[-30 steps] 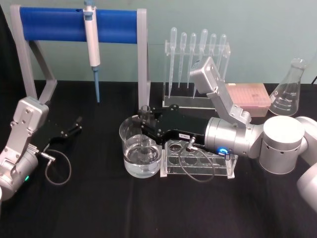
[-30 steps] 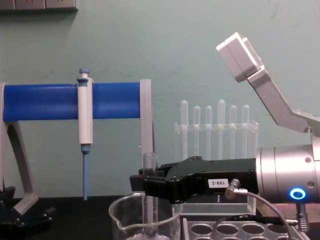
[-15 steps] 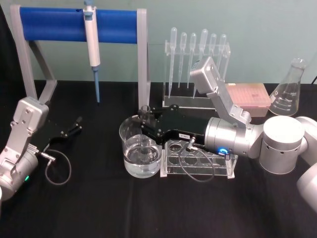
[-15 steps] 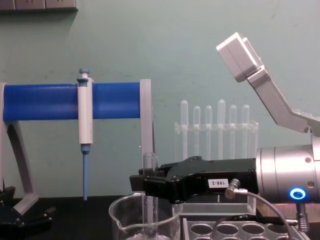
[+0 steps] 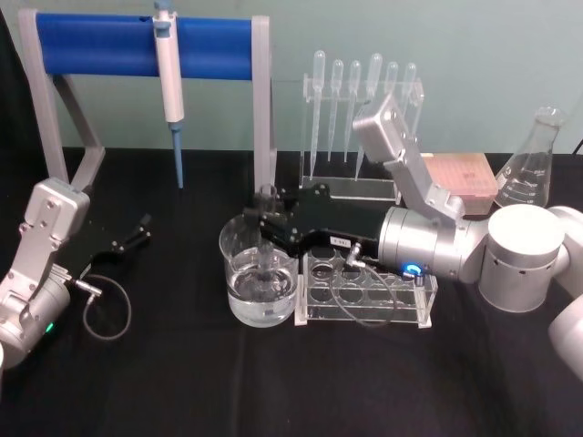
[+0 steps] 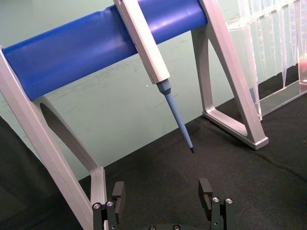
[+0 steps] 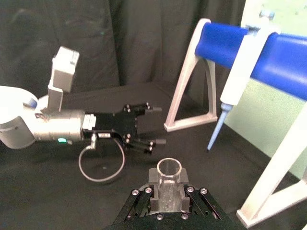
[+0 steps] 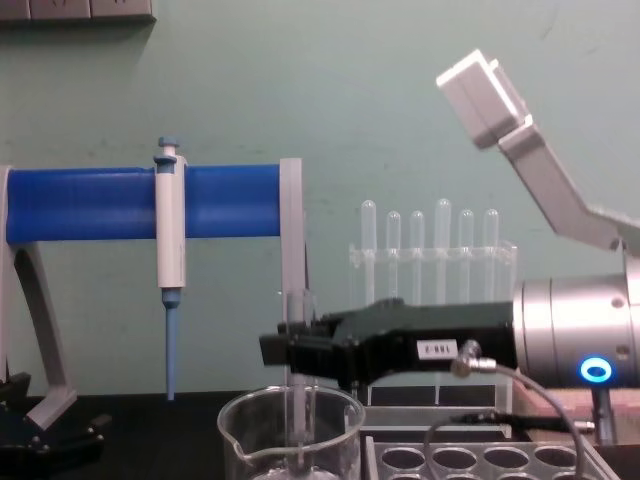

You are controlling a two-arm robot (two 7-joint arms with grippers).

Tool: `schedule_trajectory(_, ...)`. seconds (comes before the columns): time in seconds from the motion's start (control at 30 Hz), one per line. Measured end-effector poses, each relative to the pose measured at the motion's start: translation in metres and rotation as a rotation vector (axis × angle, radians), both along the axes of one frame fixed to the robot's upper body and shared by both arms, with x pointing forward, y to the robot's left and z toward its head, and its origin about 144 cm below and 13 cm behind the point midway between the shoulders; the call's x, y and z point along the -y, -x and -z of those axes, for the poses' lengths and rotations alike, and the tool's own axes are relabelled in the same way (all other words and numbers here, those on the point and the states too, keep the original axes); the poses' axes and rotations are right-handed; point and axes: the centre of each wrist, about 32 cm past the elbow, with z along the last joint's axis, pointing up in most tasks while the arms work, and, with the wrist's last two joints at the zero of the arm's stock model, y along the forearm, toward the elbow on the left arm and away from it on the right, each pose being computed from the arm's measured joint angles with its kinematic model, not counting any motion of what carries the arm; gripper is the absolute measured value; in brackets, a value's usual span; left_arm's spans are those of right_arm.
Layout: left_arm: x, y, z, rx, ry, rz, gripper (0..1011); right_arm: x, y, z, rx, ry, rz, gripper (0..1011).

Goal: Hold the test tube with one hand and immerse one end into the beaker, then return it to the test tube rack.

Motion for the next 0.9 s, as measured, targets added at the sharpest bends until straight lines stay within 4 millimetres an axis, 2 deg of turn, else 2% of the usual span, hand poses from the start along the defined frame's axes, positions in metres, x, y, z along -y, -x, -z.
schedule_trajectory(0.1,0.0,0.0,0.0,0.0,0.0,0.0,1000,0.0,0.0,-0.006,0.008,-0.009,-0.007,226)
schedule_trajectory(0.5,0.0,0.0,0.0,0.0,0.0,0.0,1000,0.004,0.014,-0.057,0.102,-0.063,-0.035,226)
schedule_trajectory(0.63,0.0,0.0,0.0,0.0,0.0,0.0,1000,0.013,0.026,-0.077,0.14,-0.06,-0.029,226)
schedule_trajectory(0.83,0.0,0.0,0.0,0.0,0.0,0.0,1000,0.033,0.045,-0.092,0.169,-0.058,0.001,226)
schedule_trajectory(0.9,0.0,0.0,0.0,0.0,0.0,0.0,1000,0.045,0.056,-0.096,0.178,-0.056,0.025,226)
